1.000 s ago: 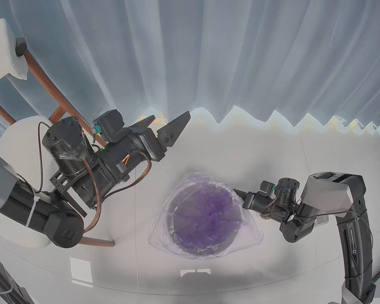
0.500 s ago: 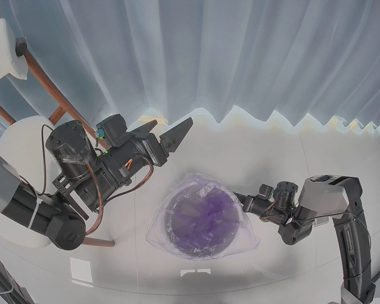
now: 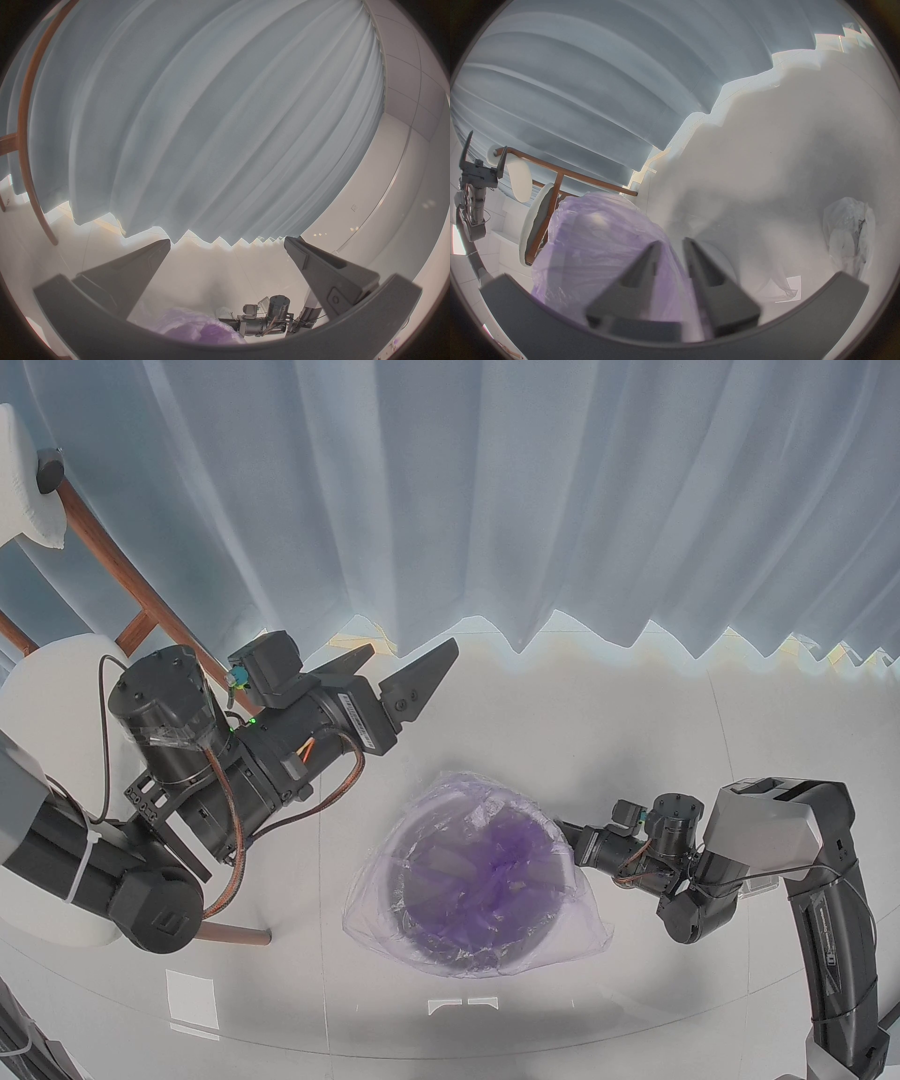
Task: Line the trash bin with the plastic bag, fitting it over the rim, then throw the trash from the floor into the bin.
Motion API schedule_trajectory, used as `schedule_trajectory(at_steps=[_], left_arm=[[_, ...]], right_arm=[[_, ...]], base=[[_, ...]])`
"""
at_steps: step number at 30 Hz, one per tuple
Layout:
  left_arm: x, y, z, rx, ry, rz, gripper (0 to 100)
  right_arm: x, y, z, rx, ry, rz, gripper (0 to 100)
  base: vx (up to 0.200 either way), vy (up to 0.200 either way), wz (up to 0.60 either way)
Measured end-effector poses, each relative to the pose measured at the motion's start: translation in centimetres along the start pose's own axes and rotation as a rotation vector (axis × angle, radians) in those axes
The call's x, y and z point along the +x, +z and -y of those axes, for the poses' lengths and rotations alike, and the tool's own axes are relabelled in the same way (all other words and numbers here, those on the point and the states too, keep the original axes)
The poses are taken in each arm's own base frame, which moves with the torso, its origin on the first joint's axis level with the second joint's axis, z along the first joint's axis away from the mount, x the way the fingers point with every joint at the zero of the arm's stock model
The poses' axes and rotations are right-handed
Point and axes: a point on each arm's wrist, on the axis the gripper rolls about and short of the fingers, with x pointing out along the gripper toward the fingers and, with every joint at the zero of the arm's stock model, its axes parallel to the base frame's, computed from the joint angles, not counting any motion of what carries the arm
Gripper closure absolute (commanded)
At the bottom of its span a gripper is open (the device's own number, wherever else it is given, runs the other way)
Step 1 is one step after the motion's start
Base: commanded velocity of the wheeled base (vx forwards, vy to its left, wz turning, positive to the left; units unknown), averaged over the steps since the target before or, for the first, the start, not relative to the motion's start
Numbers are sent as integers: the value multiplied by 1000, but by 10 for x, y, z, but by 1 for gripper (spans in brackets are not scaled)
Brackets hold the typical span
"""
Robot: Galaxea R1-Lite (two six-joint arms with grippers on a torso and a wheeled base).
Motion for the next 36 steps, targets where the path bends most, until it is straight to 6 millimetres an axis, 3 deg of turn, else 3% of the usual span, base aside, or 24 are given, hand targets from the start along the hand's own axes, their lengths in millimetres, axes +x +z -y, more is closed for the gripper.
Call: schedule_trajectory(at_steps=[8,19,27,36], left_arm=[[0,0,1,-4,-2,0,0],[-1,-7,0,-18,6,-33,0],[2,-24,-9,-25,31,-84,0],[7,-39,-26,-28,62,-125,0]], right_arm=[[-3,8,-7,75,41,47,0],[-23,39,-34,150,61,26,0],[-45,70,-49,136,59,75,0],[-60,86,-68,111,85,109,0]], base=[[0,0,0],[0,0,0],[0,0,0],[0,0,0]])
